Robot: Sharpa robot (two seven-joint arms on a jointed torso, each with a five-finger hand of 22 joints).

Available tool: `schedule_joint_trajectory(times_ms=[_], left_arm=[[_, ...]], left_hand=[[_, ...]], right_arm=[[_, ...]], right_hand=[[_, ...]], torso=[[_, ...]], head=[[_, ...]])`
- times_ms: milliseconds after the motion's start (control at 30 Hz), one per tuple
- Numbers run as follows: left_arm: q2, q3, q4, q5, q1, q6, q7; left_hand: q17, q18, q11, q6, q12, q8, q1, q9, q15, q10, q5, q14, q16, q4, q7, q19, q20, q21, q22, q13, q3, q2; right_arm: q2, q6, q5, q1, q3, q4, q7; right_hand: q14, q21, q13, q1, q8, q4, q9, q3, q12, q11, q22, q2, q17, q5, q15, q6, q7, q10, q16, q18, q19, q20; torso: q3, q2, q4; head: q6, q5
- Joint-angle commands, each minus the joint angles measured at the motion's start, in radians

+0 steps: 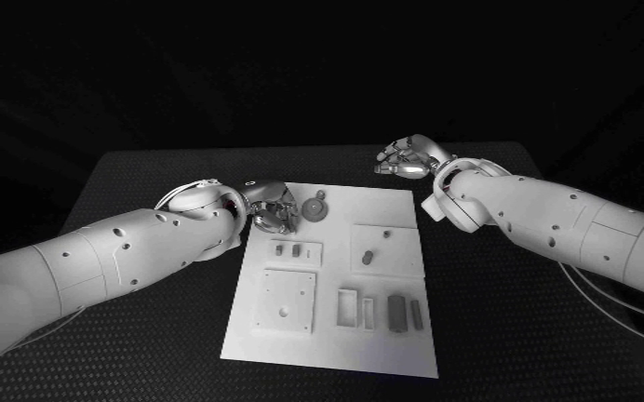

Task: Assemble the parts on the task board

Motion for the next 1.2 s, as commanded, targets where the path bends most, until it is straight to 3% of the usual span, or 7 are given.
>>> schedule_joint_trajectory(times_ms=[33,700,1200], left_arm=[[0.002,0.000,0.007,-0.005,0.000,0.032,-0.004],[0.015,-0.002,-0.006,-0.019,-0.001,0.051,-0.014],[0.028,-0.013,-0.016,-0.036,-0.002,0.059,-0.007]], left_hand=[[-0.002,0.011,-0.002,0.009,-0.004,0.002,-0.005,0.001,-0.005,0.007,0.004,-0.001,0.002,0.000,0.003,-0.001,-0.051,0.005,0.018,0.000,0.007,0.005],[-0.003,0.011,-0.002,0.009,-0.005,0.002,-0.004,0.002,-0.005,0.007,0.005,-0.002,0.001,0.000,0.003,-0.002,-0.051,0.005,0.018,0.000,0.008,0.006],[-0.003,0.010,-0.002,0.008,-0.006,0.001,-0.005,0.002,-0.004,0.007,0.005,-0.003,0.001,0.000,0.003,-0.003,-0.051,0.005,0.018,0.001,0.008,0.006]], right_arm=[[0.001,0.009,-0.004,0.000,0.000,0.000,0.010],[0.004,0.009,-0.004,0.000,0.000,-0.002,0.011],[0.003,0.009,-0.004,0.000,0.000,0.000,0.010]], right_hand=[[-0.002,-0.004,0.001,-0.002,0.003,-0.003,-0.001,0.000,-0.005,0.000,0.001,0.004,-0.002,0.007,0.007,-0.005,0.036,0.007,0.000,-0.015,-0.006,-0.002],[-0.002,-0.004,0.001,-0.002,0.003,-0.003,-0.001,0.000,-0.006,0.000,0.002,0.004,-0.002,0.006,0.007,-0.006,0.036,0.007,0.000,-0.015,-0.006,-0.002],[-0.002,-0.004,0.001,-0.002,0.003,-0.003,-0.002,0.000,-0.006,0.000,0.002,0.005,-0.002,0.006,0.007,-0.006,0.036,0.007,0.000,-0.016,-0.006,-0.002]], torso=[[0.0003,0.000,-0.0004],[-0.0003,0.000,0.0002],[0.0005,0.000,0.0005]], head=[[-0.001,-0.001],[-0.003,-0.002],[-0.008,-0.005]])
